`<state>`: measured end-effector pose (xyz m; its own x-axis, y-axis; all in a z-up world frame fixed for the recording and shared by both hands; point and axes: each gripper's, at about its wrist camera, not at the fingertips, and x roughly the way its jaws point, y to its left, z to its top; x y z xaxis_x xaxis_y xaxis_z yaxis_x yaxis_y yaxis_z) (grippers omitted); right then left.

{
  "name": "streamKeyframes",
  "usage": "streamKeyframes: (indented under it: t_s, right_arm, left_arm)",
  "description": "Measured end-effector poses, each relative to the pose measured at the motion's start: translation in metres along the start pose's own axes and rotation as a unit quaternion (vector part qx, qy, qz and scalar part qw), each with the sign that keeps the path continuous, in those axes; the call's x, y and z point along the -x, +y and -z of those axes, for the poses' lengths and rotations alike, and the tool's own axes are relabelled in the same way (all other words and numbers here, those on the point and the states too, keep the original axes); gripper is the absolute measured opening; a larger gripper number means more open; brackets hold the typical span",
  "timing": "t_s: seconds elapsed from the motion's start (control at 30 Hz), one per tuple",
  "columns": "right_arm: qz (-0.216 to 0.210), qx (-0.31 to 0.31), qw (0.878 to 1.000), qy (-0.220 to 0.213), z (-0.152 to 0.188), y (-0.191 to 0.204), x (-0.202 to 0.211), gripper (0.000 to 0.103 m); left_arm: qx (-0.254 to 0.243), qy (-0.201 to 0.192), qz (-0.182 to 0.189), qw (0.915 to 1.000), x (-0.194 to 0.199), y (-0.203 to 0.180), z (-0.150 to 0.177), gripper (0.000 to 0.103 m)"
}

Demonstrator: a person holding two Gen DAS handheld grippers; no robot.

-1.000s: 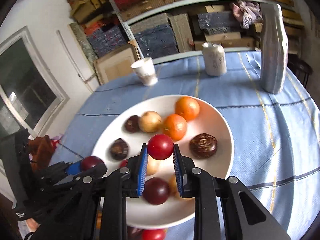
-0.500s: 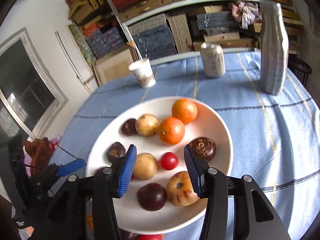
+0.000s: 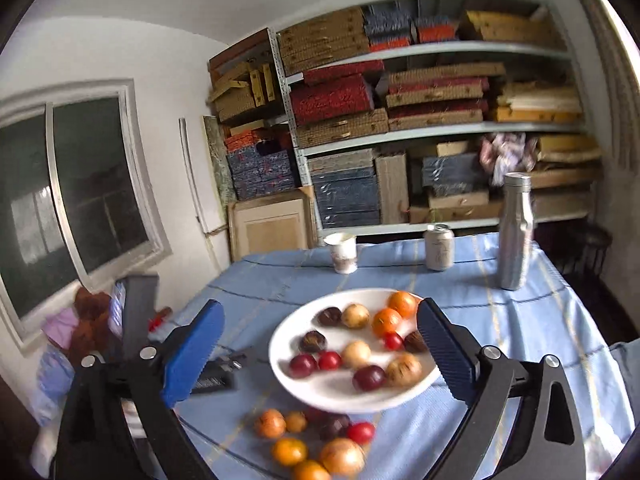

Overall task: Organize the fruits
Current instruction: 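Grasp an orange with the left tool while the right tool grasps another orange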

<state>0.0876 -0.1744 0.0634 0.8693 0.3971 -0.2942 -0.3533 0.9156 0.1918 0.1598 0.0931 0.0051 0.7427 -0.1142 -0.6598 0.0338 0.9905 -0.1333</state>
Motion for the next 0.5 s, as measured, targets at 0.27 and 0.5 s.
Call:
streamKeyframes:
  t_s: [0.27,0.5]
  right_arm:
    - [0.083,-0.005,0.995,0.049,0.061,-0.031,-0.003,0.099]
    - [0.084,-0.049,0.993,0.072,0.065,-0.051,-0.012,0.099]
  left_arm:
    - [-0.063,0.031,-0.03,0.9971,-0.01,-0.023,0.042,0.098]
    - [-0.091,0.056,-0.04,0.9935,-0.028,-0.032,0.052,0.098]
